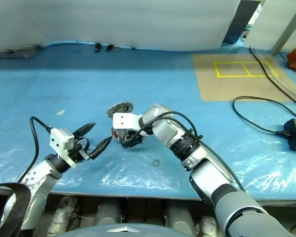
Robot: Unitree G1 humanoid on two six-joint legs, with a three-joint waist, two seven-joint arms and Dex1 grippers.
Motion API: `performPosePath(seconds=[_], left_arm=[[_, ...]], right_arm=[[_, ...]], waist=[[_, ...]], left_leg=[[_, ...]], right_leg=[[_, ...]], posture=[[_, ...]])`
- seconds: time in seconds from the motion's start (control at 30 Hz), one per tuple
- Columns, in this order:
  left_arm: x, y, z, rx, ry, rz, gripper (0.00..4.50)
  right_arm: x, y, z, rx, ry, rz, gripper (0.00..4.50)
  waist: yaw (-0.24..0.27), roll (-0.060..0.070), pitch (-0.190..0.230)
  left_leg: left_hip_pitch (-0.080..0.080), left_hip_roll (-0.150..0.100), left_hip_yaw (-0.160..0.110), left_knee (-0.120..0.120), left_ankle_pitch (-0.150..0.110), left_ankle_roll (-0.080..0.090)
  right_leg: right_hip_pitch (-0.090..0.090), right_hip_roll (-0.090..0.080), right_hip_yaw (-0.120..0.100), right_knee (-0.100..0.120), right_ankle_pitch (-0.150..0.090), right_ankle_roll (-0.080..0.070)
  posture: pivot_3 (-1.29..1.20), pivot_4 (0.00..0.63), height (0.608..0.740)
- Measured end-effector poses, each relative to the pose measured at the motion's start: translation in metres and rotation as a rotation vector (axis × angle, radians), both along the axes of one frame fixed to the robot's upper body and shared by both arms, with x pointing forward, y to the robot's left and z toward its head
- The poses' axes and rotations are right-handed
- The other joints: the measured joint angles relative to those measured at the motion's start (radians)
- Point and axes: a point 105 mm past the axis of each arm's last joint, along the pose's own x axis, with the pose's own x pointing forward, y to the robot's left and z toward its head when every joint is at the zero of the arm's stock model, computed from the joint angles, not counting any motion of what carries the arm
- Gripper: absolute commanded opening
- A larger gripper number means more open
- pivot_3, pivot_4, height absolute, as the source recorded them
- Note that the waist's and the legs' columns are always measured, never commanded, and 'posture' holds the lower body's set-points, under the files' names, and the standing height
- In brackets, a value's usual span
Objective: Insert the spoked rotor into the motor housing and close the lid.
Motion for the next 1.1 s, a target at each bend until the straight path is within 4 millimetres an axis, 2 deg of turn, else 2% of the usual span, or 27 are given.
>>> performPosePath(seconds=[0.23,0.37,0.63,0.8,0.9,1.03,1.1], left_arm=[[0.003,0.007,-0.010,0.002,0.014,-0.005,4.50],[0.007,0.004,-0.004,0.004,-0.015,-0.020,4.50],[0.003,-0.004,-0.008,-0.007,-0.009,-0.060,4.50],[0.001,-0.005,-0.007,-0.001,-0.019,-0.080,4.50],[0.001,-0.010,-0.003,0.012,-0.062,-0.098,4.50],[-0.002,-0.015,-0.005,-0.007,-0.057,-0.118,4.50],[-0.003,-0.017,-0.006,-0.010,-0.051,-0.125,4.50]], right_arm=[[-0.004,-0.008,0.011,0.008,0.006,0.001,4.46],[-0.005,-0.012,0.021,0.019,-0.003,0.014,4.46],[-0.004,-0.024,0.055,0.223,-0.004,-0.017,4.46],[-0.003,-0.044,0.053,0.432,0.021,-0.127,4.46],[0.000,-0.059,0.051,0.462,-0.010,-0.172,4.46],[-0.006,-0.078,0.031,0.463,0.018,-0.208,4.46],[-0.015,-0.084,0.022,0.463,0.037,-0.202,4.46]], waist=[[0.003,0.000,0.000],[0.003,0.000,0.000],[0.004,-0.001,0.000],[0.006,-0.001,0.000],[0.006,-0.001,0.000],[0.004,-0.001,0.000],[0.004,-0.001,0.000]], left_leg=[[-0.005,-0.001,0.001,-0.001,0.000,0.000],[-0.006,-0.001,0.001,-0.002,0.000,0.000],[-0.006,-0.002,0.001,-0.003,0.000,0.000],[-0.006,-0.003,0.002,-0.003,0.000,0.000],[-0.005,-0.004,0.002,-0.003,0.000,0.000],[-0.005,-0.004,0.002,-0.004,0.000,0.000],[-0.006,-0.005,0.002,-0.006,0.000,0.000]], right_leg=[[-0.003,0.000,0.000,-0.003,0.004,-0.006],[-0.005,0.000,0.000,-0.002,0.004,-0.006],[-0.006,0.000,0.002,-0.003,0.003,-0.006],[-0.007,0.000,0.004,-0.003,0.004,-0.006],[-0.006,0.000,0.005,-0.002,0.004,-0.005],[-0.007,0.000,0.005,-0.003,0.003,-0.005],[-0.009,0.000,0.006,-0.003,0.003,-0.005]], posture=[[0.00,0.150,0.740],[0.00,0.150,0.740],[0.00,0.150,0.740],[0.00,0.150,0.740],[0.00,0.150,0.740],[0.00,0.150,0.740],[0.00,0.150,0.740]])
